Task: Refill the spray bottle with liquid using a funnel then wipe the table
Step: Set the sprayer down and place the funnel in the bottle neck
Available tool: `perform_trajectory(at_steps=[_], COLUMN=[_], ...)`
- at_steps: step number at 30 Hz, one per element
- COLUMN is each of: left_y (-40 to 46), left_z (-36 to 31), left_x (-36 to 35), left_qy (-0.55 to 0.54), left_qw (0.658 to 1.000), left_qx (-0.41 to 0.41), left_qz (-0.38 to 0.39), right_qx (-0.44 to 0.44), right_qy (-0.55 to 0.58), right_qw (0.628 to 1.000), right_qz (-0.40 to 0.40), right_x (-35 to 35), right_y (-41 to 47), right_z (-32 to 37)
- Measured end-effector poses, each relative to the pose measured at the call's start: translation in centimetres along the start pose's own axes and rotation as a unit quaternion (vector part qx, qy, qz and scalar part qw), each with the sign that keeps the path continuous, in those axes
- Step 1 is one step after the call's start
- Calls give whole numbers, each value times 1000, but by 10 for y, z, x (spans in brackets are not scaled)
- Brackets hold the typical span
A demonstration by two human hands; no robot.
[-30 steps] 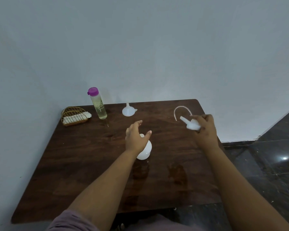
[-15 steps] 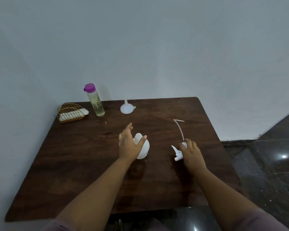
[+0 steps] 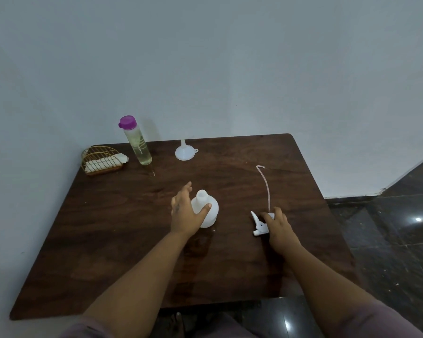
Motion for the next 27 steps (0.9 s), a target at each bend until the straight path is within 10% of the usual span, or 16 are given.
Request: perform_trajectory(at_steps=[15, 27], left_y=[-4, 76], left_z=[0, 28], left_x=[5, 53], left_qy=[-7, -1], left_qw=[998, 993], left_qx=[39, 92], left_qz=[55, -72], right_qx=[65, 114], right_qy=[-39, 42], right_qw=[986, 985], right_qz=[-151, -121], right_x=[38, 54], right_y=[18, 99], right_z=[33, 145])
Point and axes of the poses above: each hand's wrist, its own y-axis towards the middle knuckle, its own x-axis out of the back of the hand, z = x × y, the point moved 8 cm from there along y, towards the middle knuckle, and after that the axes turned 12 degrees about -z, right-handed, at the moved point
